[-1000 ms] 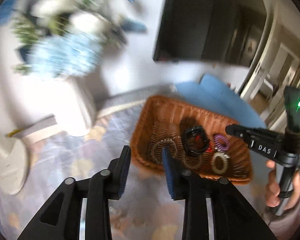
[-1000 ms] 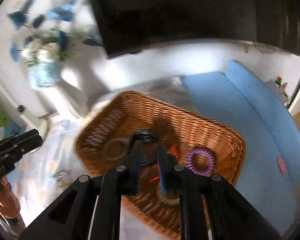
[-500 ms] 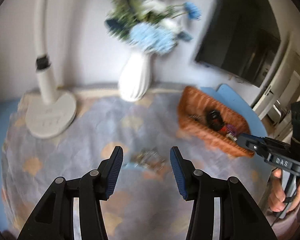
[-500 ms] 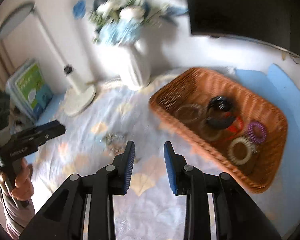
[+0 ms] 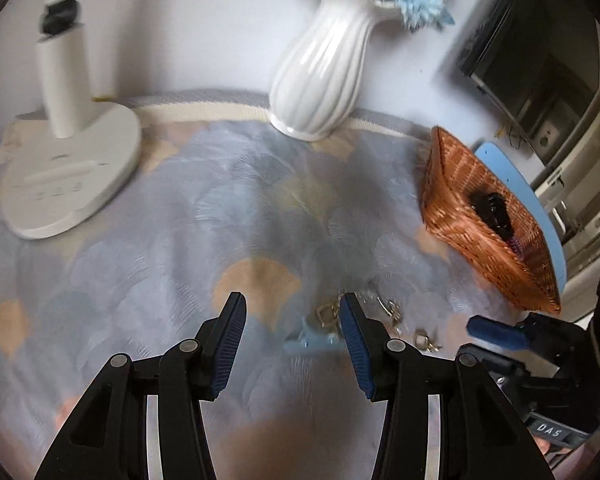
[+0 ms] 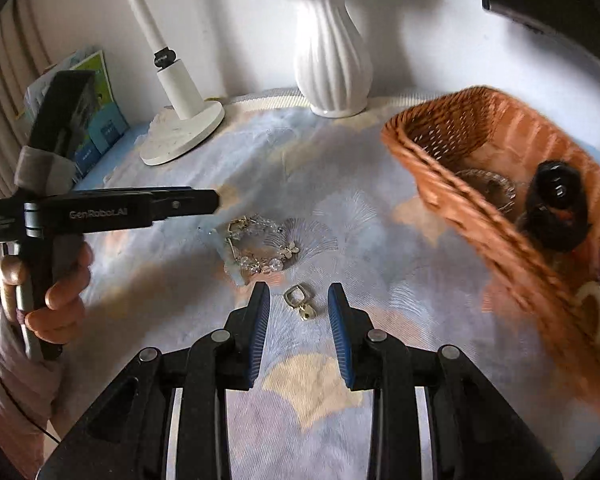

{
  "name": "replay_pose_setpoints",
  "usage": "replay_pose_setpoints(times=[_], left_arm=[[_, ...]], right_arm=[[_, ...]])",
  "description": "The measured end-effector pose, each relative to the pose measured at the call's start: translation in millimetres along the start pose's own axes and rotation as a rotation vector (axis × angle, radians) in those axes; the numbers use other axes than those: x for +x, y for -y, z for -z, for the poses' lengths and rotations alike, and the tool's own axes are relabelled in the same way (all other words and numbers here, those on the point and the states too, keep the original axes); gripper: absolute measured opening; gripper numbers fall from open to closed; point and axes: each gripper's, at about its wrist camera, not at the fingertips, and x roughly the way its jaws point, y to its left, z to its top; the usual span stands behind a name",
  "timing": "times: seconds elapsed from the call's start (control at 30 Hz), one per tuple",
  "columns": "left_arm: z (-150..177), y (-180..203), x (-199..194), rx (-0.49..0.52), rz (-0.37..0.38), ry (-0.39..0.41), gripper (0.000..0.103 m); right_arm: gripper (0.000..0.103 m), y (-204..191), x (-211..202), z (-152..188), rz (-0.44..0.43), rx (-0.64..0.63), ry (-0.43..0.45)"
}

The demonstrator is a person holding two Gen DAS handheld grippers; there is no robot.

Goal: Organize jewelry

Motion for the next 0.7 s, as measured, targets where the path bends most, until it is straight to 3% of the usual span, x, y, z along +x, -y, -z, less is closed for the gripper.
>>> replay_pose_setpoints(times=[0.1, 0.23, 0.3, 0.4, 0.5, 0.6, 0.7], left_arm=[[-2, -2, 12, 0.015, 0.062, -0.03, 0.05], [0, 3, 17, 0.042, 0.08, -0.049, 0.05], [3, 5, 14, 0.056, 0.138, -0.07, 0.05], [17, 15, 6, 0.136, 0.234, -0.11, 0.05], [36, 27, -3, 0.23, 0.282, -0.16, 0.05], [61, 40, -17, 0.343, 0.28, -0.195, 0.05], [74, 50, -29, 0.405, 0.209, -0.171, 0.05]], right_arm=[[0.033, 4, 5, -2, -0.015, 0.007, 0.0], [0.033, 5, 11, -3, -0.023, 0.006, -0.009], [0.033, 5, 14, -1, -0.019, 0.007, -0.017], [0.033, 7, 16, -1, -0.028, 0.018, -0.018], [0.033, 12, 10, -1, -0.036, 0.035, 0.003], [0.033, 20, 6, 1, -0.063, 0.069, 0.011], [0.033, 29, 4, 0, -0.09, 0.11, 0.016]])
